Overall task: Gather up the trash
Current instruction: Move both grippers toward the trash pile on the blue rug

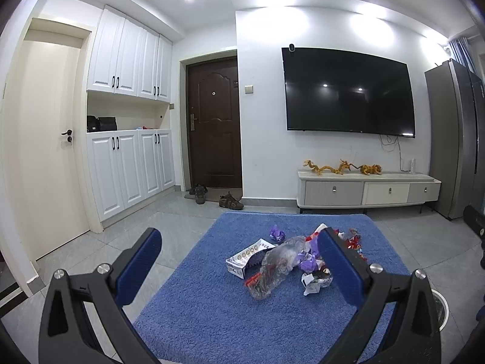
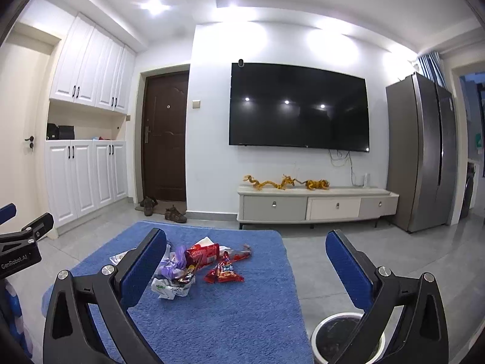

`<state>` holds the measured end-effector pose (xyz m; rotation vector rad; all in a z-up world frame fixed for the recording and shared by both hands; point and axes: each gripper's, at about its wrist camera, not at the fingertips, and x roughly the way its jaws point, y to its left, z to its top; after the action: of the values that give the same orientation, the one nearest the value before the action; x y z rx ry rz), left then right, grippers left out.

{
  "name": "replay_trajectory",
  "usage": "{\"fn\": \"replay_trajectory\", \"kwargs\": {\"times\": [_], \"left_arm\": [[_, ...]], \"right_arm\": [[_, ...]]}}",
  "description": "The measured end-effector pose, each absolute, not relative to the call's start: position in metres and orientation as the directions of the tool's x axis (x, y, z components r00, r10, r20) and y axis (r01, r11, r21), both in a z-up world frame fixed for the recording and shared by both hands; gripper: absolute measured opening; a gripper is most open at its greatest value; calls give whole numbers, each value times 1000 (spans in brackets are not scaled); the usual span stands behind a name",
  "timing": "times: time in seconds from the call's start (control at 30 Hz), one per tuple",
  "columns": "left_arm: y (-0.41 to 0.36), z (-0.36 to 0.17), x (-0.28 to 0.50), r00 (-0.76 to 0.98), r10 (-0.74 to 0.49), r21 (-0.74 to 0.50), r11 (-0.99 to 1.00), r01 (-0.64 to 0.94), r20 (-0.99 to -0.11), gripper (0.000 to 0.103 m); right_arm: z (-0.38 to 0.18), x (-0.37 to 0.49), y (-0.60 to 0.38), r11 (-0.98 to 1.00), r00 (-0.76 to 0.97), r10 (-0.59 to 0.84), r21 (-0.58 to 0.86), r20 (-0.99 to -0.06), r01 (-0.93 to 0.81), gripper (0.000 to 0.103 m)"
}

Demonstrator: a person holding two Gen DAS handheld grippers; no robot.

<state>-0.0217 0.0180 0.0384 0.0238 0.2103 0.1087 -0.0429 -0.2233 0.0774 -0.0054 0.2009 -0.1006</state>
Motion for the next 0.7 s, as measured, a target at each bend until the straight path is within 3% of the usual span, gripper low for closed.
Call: {"fn": "replay_trajectory", "kwargs": {"times": [0.7], "left_arm": [[-1,58,-28,987,110,108,989,-98,-116,103]], "right_arm": [[81,-48,-239,992,981,-112,48,-156,120,103]]}}
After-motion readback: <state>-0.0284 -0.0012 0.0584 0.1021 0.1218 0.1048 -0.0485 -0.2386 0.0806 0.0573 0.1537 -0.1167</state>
